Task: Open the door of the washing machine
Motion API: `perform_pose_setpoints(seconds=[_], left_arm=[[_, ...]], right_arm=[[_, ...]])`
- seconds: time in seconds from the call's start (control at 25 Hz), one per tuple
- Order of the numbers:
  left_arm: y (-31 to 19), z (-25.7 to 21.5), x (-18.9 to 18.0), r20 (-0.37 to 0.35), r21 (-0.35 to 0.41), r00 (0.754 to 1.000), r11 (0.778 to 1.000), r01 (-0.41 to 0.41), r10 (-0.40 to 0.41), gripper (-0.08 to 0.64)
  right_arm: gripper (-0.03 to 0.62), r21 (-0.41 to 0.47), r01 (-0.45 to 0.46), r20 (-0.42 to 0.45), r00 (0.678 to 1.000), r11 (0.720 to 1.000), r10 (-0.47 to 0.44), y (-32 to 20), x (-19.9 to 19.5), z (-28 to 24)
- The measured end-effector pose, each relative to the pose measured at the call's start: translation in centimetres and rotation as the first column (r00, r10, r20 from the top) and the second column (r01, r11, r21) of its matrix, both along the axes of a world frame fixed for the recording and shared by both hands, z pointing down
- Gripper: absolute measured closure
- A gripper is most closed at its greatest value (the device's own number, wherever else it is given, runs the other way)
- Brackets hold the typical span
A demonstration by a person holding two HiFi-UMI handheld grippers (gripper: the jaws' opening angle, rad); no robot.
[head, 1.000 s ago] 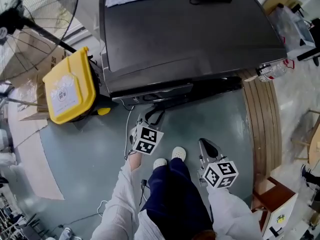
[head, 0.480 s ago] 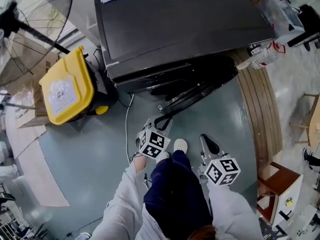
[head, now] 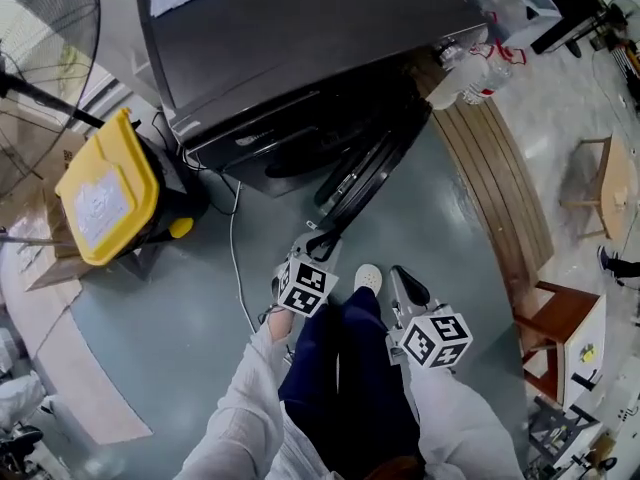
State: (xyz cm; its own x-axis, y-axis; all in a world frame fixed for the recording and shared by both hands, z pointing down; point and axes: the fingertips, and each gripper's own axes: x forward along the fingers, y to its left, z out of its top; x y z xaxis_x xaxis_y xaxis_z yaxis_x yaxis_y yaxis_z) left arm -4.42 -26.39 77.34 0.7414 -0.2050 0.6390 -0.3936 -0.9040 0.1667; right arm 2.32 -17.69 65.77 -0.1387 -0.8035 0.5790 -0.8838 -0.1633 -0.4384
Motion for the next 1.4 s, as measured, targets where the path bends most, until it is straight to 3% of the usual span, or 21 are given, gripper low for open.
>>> perform_pose_setpoints(seconds=[0.28,0.56,0.88,1.4], left_arm=[[3.2,-0.2,2.4,-0.016,-0.014,0.999,0.999,0.029,-0.029,0.489],[6.3,0.3,5.2,-0.010,-0.022,0.997,0.997,0.075,-0.075,0.488],[10.1,0.1,9.2,0.010,-0.031,0.990,0.990,0.139,-0.139,0.488],[15.6,-0.2,18.2,-0.045,-0.072,0.973,0.972,0.224,-0.228,0.474]], right_arm=[[0.580,0.005,-0.046,-0.002,0.999,0.999,0.046,2.6,2.5,-0.5],[0.580,0.002,-0.011,0.023,1.000,1.000,0.011,5.0,5.4,0.4],[0.580,-0.003,0.034,0.032,0.999,0.999,-0.034,7.6,11.0,0.2],[0.580,-0.026,0.042,0.041,0.998,0.999,-0.041,12.6,19.8,1.4]])
